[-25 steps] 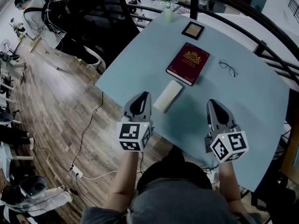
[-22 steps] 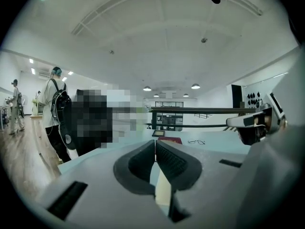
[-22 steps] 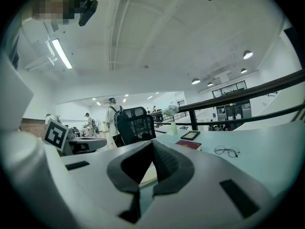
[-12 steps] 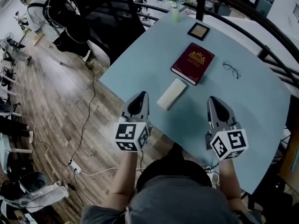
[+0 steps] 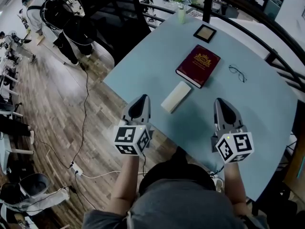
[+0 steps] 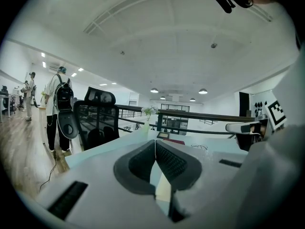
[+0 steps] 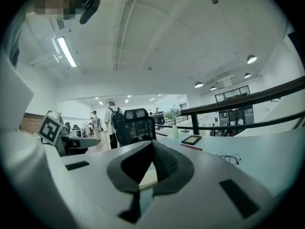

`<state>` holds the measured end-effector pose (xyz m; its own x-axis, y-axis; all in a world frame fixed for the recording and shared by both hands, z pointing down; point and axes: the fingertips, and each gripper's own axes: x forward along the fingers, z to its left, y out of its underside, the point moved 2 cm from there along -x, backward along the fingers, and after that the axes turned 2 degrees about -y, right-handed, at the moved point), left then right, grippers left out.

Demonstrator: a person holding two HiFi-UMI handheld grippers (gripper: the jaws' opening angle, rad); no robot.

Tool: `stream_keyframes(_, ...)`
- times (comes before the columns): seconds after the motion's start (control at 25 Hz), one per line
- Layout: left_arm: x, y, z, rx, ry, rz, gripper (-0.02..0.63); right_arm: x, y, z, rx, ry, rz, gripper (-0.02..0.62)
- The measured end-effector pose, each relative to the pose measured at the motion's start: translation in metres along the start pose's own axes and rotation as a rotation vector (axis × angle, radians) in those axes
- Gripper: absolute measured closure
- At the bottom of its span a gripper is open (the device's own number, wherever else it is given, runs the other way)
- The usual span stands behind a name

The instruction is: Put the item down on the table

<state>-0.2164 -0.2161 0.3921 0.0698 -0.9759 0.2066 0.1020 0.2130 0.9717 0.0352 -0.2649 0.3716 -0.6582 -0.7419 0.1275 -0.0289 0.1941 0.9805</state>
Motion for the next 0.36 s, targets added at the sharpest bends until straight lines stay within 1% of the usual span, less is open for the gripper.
stream_keyframes(0.36, 0.0006, -0.0039, -0.0004, 0.004, -0.001, -0.003, 0.597, 0.0034, -0.0029, -0.0024, 0.002, -0.007, 0.003, 0.594)
